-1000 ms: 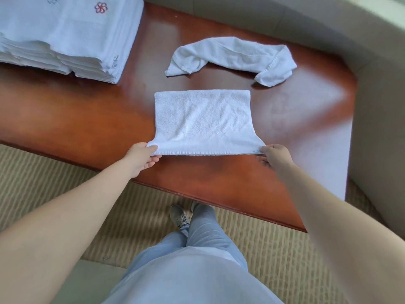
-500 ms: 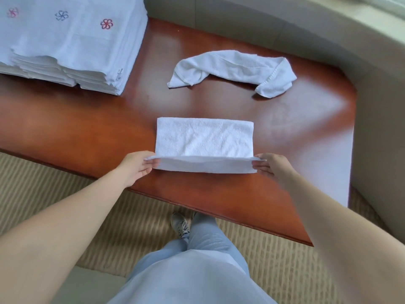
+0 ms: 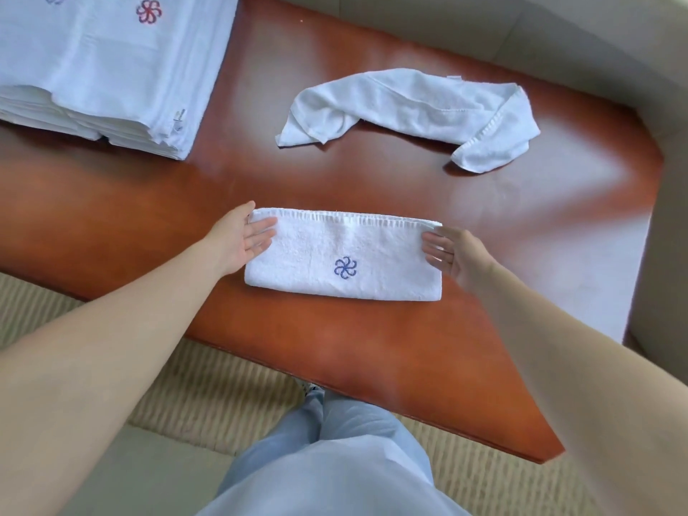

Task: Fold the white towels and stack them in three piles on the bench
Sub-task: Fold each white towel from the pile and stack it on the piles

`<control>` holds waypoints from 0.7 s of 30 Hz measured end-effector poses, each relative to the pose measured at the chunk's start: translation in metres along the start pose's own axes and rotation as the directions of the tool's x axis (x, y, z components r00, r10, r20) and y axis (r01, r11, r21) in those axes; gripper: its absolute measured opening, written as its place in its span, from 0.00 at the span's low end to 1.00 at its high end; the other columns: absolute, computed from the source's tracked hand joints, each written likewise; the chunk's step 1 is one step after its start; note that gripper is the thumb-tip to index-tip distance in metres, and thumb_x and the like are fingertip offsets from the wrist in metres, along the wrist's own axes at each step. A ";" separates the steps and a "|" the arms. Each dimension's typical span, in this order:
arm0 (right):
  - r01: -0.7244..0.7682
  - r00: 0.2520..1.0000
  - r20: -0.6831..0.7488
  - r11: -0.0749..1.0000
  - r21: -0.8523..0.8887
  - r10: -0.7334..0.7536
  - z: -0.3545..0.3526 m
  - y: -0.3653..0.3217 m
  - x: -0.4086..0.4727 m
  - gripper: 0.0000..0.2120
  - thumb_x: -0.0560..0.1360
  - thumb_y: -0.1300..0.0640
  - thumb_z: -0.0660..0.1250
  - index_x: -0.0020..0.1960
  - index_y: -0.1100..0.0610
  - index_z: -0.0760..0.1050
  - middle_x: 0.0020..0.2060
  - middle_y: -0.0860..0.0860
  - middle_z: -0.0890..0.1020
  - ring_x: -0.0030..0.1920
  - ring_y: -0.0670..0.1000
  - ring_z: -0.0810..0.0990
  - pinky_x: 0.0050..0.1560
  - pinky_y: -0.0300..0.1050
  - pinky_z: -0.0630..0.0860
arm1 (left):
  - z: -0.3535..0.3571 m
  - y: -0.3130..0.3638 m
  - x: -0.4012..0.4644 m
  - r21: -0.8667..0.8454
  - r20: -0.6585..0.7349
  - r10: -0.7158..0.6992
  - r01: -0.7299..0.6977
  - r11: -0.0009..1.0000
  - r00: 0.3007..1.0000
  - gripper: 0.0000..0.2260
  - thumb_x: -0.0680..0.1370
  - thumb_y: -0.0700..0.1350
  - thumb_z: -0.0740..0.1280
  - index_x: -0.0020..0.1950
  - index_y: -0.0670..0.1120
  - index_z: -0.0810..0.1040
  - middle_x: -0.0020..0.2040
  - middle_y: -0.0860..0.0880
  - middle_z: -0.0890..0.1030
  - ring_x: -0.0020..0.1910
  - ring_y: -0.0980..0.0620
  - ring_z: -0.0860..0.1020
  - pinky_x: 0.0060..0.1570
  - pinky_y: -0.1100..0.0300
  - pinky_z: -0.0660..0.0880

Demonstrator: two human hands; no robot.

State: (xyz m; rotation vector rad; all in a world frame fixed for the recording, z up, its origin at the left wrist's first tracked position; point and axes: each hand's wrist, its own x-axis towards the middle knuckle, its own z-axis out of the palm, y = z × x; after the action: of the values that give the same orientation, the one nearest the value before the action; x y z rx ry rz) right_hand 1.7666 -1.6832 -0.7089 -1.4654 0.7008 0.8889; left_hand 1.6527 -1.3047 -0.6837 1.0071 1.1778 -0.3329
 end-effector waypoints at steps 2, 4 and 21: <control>-0.008 1.000 -0.007 1.000 -0.006 0.008 0.001 0.000 0.008 0.08 0.79 0.54 0.68 0.57 0.55 0.79 0.53 0.51 0.87 0.52 0.52 0.84 0.52 0.46 0.82 | 0.003 0.001 0.008 0.014 -0.023 -0.004 0.004 1.000 1.000 0.12 0.83 0.55 0.64 0.64 0.52 0.73 0.54 0.50 0.87 0.58 0.49 0.84 0.52 0.57 0.79; -0.010 1.000 -0.016 1.000 -0.011 0.010 0.001 0.000 0.013 0.08 0.79 0.55 0.67 0.57 0.56 0.79 0.52 0.51 0.87 0.51 0.52 0.84 0.51 0.45 0.82 | 0.005 0.001 0.014 0.016 -0.043 0.004 -0.003 1.000 0.999 0.15 0.83 0.55 0.64 0.67 0.52 0.72 0.54 0.50 0.87 0.58 0.50 0.84 0.52 0.57 0.79; 0.477 0.690 0.368 0.009 -0.879 -0.623 0.110 0.104 0.021 0.28 0.82 0.49 0.62 0.80 0.53 0.64 0.81 0.52 0.62 0.81 0.58 0.55 0.80 0.58 0.53 | 0.068 -0.111 0.046 0.763 0.641 0.498 -0.555 -0.331 0.585 0.25 0.84 0.51 0.61 0.81 0.49 0.63 0.82 0.49 0.59 0.82 0.46 0.55 0.80 0.45 0.52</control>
State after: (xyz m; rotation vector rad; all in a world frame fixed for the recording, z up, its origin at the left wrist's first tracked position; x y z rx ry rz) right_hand 1.6761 -1.5820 -0.7798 -2.6543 -0.6191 0.4957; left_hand 1.6362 -1.4072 -0.7750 2.7555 -0.0455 -0.3802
